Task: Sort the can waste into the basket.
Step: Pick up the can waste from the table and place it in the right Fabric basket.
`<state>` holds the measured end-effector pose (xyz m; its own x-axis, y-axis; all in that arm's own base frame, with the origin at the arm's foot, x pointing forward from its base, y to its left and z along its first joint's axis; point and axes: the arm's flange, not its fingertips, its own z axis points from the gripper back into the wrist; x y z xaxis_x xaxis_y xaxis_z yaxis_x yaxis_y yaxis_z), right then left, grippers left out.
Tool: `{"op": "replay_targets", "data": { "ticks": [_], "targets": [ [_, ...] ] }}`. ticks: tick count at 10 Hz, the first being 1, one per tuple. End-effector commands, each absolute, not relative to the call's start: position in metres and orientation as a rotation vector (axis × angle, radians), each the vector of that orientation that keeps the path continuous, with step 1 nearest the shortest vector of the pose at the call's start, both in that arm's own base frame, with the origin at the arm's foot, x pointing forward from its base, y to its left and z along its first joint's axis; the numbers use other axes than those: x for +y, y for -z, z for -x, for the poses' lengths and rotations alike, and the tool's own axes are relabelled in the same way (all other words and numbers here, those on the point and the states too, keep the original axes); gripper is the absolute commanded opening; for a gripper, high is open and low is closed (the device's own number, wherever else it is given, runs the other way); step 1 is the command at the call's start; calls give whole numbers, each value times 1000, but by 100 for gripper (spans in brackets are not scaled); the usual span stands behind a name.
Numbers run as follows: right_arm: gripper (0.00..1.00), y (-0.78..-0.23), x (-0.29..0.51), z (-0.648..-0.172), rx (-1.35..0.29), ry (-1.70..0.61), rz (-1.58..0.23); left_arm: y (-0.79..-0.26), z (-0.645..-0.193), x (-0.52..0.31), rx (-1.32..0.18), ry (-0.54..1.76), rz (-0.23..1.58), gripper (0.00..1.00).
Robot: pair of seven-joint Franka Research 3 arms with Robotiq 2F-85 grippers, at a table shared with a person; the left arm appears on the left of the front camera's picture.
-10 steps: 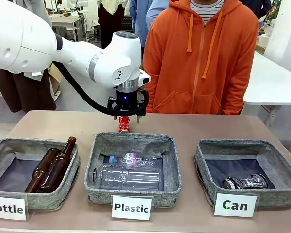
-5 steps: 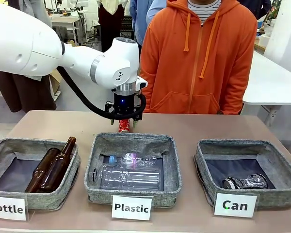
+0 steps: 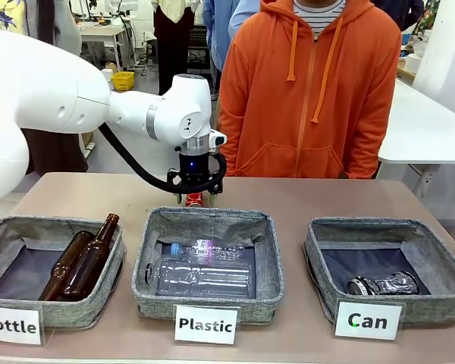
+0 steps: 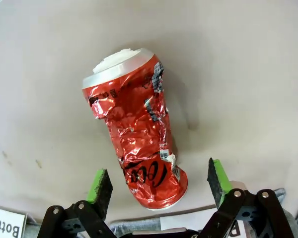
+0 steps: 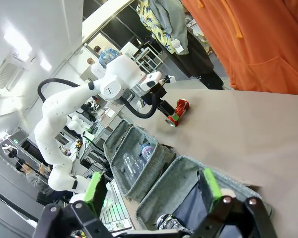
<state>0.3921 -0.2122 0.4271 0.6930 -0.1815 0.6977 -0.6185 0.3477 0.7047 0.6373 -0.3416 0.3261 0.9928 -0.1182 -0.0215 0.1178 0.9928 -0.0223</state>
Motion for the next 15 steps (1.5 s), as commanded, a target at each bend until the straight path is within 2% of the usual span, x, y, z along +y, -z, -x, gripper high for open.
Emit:
{"op": "replay_targets", "data": {
  "ticks": [1, 2, 5, 6, 7, 8, 9, 10, 15],
  "targets": [
    [100, -431, -211, -393, -815, -327, -1218, -334, -646, -342, 45, 128, 40, 100],
    [100, -431, -211, -393, -815, -327, -1218, -333, -648, -340, 55, 112, 40, 100],
    [100, -431, -211, -393, -815, -327, -1218, -329, -652, -337, 49, 83, 31, 13],
    [100, -431, -211, -393, -815, -327, -1218, -330, -654, -336, 24, 77, 44, 0],
    [100, -431, -211, -393, -815, -327, -1218, -332, -658, -332, -85, 48, 71, 0],
    [100, -431, -211, -393, -815, -327, -1218, -334, -666, -323, -152, 62, 109, 14],
    [100, -431, -211, -393, -815, -327, -1218, -331, -678, -316, -160, 57, 115, 4],
    [100, -431, -211, -393, -815, -327, -1218, -325, -685, -312, -132, 28, 98, 0],
    [100, -431, -211, -393, -815, -327, -1218, -322, -683, -310, -138, 28, 83, 0]
  ]
}}
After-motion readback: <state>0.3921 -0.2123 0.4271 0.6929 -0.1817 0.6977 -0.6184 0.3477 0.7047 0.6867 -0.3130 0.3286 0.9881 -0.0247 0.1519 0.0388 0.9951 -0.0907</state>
